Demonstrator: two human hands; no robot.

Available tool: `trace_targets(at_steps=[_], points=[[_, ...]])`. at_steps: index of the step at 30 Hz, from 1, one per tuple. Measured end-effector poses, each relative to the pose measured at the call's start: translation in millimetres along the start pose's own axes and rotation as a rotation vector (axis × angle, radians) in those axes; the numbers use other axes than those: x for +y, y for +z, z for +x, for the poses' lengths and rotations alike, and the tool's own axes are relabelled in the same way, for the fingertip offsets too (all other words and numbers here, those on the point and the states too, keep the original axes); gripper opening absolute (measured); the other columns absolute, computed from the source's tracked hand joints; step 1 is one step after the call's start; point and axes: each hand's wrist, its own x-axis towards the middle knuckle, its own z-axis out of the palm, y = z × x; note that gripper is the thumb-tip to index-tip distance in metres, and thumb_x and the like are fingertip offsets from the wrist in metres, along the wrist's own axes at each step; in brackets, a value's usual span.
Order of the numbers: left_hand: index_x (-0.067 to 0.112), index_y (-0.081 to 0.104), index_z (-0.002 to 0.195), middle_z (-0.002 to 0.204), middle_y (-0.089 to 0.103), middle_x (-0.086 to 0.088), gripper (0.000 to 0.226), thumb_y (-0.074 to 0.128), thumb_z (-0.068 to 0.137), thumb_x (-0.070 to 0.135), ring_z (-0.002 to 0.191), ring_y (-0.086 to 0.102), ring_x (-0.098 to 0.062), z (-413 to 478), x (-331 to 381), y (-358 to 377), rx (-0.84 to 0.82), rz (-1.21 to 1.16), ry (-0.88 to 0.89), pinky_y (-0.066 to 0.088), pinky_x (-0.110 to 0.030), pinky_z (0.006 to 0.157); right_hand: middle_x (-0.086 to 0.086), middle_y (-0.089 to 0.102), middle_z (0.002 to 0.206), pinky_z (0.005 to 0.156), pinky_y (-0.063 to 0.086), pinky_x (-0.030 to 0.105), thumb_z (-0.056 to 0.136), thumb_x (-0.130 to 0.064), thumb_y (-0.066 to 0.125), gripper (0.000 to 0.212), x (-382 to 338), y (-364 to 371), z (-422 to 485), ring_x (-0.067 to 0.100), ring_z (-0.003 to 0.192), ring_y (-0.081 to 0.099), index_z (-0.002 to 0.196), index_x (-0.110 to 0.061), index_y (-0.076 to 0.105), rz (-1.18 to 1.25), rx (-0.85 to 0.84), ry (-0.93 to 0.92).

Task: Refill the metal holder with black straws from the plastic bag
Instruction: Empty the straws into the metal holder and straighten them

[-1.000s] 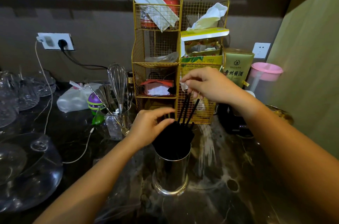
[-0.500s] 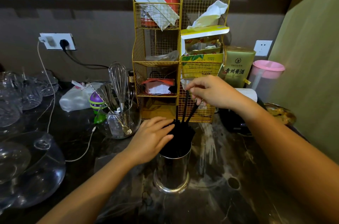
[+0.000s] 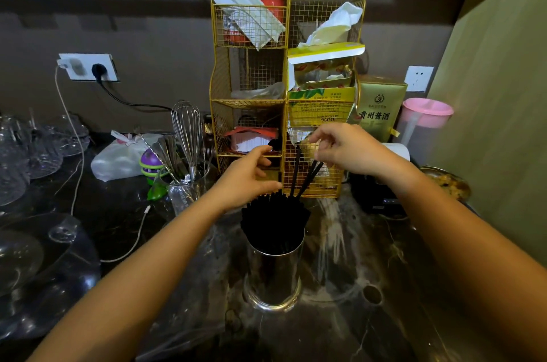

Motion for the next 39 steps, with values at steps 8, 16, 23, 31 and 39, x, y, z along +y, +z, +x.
trace_targets(at_steps=[8,16,23,31,39], points=[[0.005,0.037,0.130,0.091,0.057,-0.001,0.068,0.069,0.071,0.003,0.089,0.052,-0.021,47.5,2.6,1.8,-0.405,0.014,-0.121,0.041,-0.033,0.079,0.006,0.055,0.096,0.053,0.045,0.020,0.079,-0.027,0.067,0.040,14.2,19.0,4.3,0.014,0.071,0.061,0.113,-0.013,0.051,0.016,-0.133,0.129],[0.021,0.063,0.062,0.049,0.056,0.007,0.015,0.068,0.075,0.014,0.042,0.047,0.000,58.5,-3.7,3.7,-0.402,0.011,-0.086,0.036,-0.014,0.050,0.015,0.062,0.075,0.047,0.052,0.014,0.082,-0.013,0.064,0.010,19.4,35.8,10.4,0.007,0.050,0.060,0.081,-0.012,0.054,0.262,-0.202,0.183],[0.011,0.054,0.062,0.042,0.064,0.008,0.020,0.061,0.077,0.000,0.047,0.063,-0.001,59.2,6.3,-6.6,-0.354,-0.133,-0.043,0.046,-0.009,0.045,0.008,0.059,0.065,0.050,0.054,0.014,0.080,-0.001,0.063,0.014,9.2,29.1,10.9,0.002,0.044,0.061,0.076,-0.010,0.053,0.454,-0.092,0.123],[0.009,0.060,0.071,0.047,0.066,0.006,0.011,0.062,0.075,-0.002,0.051,0.063,-0.002,48.8,47.6,-41.3,-0.319,-0.197,0.019,0.047,-0.009,0.047,0.005,0.060,0.065,0.056,0.055,0.020,0.079,0.000,0.064,0.019,-22.9,2.4,14.4,0.002,0.045,0.059,0.074,-0.015,0.053,0.432,0.077,-0.060],[0.015,0.064,0.058,0.042,0.062,0.005,0.021,0.065,0.072,0.000,0.043,0.056,-0.003,35.5,88.8,-66.1,-0.261,-0.096,0.098,0.045,-0.010,0.044,0.003,0.060,0.079,0.068,0.053,0.039,0.076,-0.003,0.065,0.029,-57.9,-23.1,17.5,0.020,0.060,0.060,0.103,-0.006,0.056,0.245,0.210,-0.218]])
